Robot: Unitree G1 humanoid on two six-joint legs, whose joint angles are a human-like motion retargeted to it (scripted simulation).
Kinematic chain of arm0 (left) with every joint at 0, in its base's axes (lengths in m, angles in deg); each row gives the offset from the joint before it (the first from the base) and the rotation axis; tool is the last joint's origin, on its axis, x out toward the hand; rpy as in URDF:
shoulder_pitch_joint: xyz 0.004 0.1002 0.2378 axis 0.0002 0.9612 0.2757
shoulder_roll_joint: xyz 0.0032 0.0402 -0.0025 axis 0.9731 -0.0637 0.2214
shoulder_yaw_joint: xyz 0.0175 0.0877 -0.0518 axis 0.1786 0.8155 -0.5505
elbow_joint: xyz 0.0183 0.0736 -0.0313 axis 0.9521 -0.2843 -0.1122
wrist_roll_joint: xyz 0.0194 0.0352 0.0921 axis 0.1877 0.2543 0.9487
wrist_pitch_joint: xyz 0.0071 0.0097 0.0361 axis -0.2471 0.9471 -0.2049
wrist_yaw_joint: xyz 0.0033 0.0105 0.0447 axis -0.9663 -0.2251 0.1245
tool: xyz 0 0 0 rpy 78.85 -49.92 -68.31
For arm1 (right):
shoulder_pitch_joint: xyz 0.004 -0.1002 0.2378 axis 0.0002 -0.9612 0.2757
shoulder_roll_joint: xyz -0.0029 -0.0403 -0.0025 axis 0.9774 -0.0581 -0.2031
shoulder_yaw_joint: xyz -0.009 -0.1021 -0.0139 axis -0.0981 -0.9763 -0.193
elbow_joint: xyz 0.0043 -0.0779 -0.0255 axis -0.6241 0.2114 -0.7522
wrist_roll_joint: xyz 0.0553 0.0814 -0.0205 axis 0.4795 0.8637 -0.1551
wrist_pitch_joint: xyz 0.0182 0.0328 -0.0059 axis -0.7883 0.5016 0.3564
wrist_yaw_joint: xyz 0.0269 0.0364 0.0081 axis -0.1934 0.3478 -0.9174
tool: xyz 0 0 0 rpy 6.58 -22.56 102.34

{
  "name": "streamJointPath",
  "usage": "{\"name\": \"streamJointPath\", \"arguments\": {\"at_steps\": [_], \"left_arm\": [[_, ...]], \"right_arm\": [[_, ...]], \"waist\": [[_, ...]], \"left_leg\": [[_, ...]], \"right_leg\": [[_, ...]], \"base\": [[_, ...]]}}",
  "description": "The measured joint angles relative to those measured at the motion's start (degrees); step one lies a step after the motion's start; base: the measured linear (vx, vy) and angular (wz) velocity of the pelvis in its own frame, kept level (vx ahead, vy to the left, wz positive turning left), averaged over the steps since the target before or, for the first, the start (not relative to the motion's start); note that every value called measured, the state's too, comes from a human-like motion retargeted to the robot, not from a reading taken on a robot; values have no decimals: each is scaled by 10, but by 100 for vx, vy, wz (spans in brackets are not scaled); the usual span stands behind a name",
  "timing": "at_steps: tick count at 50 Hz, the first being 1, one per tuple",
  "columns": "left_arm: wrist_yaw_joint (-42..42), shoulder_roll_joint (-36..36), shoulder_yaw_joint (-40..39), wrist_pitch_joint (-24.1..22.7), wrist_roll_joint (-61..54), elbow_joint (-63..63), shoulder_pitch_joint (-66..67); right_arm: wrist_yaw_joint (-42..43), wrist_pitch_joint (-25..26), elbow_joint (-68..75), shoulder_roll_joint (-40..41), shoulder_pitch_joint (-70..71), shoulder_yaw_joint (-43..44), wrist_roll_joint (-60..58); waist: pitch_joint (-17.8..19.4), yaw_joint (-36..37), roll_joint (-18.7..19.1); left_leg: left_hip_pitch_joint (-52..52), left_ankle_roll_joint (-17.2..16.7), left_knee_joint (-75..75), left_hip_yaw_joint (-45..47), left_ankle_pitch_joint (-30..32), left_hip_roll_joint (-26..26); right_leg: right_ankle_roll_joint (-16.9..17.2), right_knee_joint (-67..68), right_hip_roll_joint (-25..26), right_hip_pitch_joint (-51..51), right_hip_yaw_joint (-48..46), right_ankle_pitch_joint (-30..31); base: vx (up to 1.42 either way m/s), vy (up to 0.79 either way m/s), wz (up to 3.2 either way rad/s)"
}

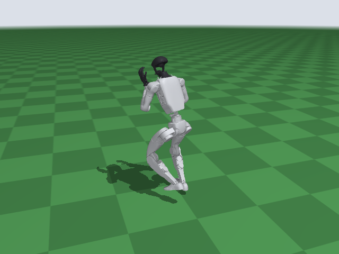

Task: Walk

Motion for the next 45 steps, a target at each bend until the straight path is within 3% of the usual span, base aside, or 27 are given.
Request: {"name": "streamJointPath", "arguments": {"at_steps": [7, 15, 19, 27, 32, 37, 45], "left_arm": [[20, -8, 25, -14, -5, -5, -19], [38, -28, 39, -23, -9, -17, -24], [39, -38, 54, -23, -28, -21, -21], [40, -58, 95, -18, -85, -32, -2], [44, -79, 115, -14, -105, -39, 8], [51, -100, 121, -9, -106, -42, 11], [55, -129, 107, 6, -98, -42, 16]], "right_arm": [[-9, -4, 5, 10, -32, -5, 20], [16, -3, 12, 11, -60, 10, 7], [35, 0, 13, 4, -71, 17, -1], [59, 1, 10, -13, -116, 33, -17], [70, 0, 7, -22, -152, 50, -45], [63, 8, 8, -25, -182, 67, -67], [32, 26, 33, -31, -215, 76, -81]], "waist": [[-4, 4, 2], [-33, -3, 9], [-50, -6, 12], [-79, -15, 8], [-78, -31, -3], [-67, -57, -20], [-48, -100, -21]], "left_leg": [[-40, -30, -222, 28, 3, -23], [-26, -80, -536, 30, 98, -67], [-15, -85, -579, 28, 125, -72], [-7, -72, -523, 24, 133, -97], [20, -49, -502, 15, 115, -147], [49, -17, -489, -3, 98, -208], [90, 13, -450, -55, 48, -246]], "right_leg": [[16, -45, -22, 75, -22, -16], [29, -127, -35, 162, -74, -20], [30, -141, -35, 195, -89, -31], [47, -107, -56, 231, -72, -13], [70, 2, -95, 223, -34, 67], [72, 162, -148, 166, 27, 132], [42, 274, -161, 34, 101, 103]], "base": [[30, -5, 55], [29, 1, 72], [30, 5, 52], [32, 5, 61], [29, 3, 83], [27, 4, 84], [28, 4, 60]]}}
